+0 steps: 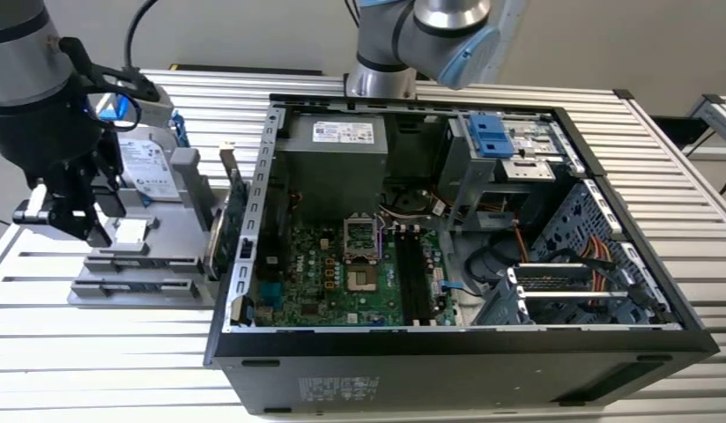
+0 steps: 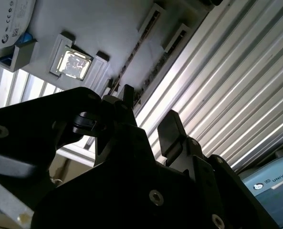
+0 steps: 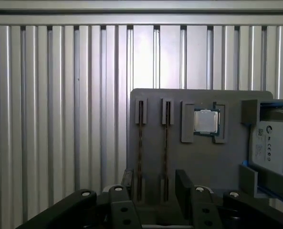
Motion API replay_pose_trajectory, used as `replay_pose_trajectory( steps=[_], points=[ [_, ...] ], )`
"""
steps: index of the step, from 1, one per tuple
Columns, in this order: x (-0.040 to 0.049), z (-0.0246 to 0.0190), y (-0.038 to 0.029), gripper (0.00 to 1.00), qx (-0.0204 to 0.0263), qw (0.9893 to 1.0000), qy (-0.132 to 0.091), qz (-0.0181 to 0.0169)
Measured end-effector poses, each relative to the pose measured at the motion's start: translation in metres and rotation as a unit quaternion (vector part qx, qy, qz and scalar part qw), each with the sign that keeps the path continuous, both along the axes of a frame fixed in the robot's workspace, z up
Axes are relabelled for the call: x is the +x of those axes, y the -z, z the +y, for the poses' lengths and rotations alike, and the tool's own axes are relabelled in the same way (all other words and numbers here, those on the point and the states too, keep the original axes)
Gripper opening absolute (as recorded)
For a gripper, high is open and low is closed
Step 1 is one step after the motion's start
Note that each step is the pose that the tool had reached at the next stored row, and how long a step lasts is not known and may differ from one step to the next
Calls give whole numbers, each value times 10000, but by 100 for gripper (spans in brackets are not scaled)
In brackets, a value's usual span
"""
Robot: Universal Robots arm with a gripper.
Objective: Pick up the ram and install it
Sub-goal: 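Pick up the ram and move it above insertion slot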
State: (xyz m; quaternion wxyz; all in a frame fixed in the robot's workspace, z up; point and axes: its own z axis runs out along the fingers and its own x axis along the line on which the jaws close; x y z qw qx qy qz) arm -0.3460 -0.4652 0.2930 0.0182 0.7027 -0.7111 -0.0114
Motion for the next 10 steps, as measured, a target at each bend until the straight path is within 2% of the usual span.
replay_pose_trajectory(
  steps=[10],
  points=[
    [7,0,61,100,9,10000,11,4]
  ],
)
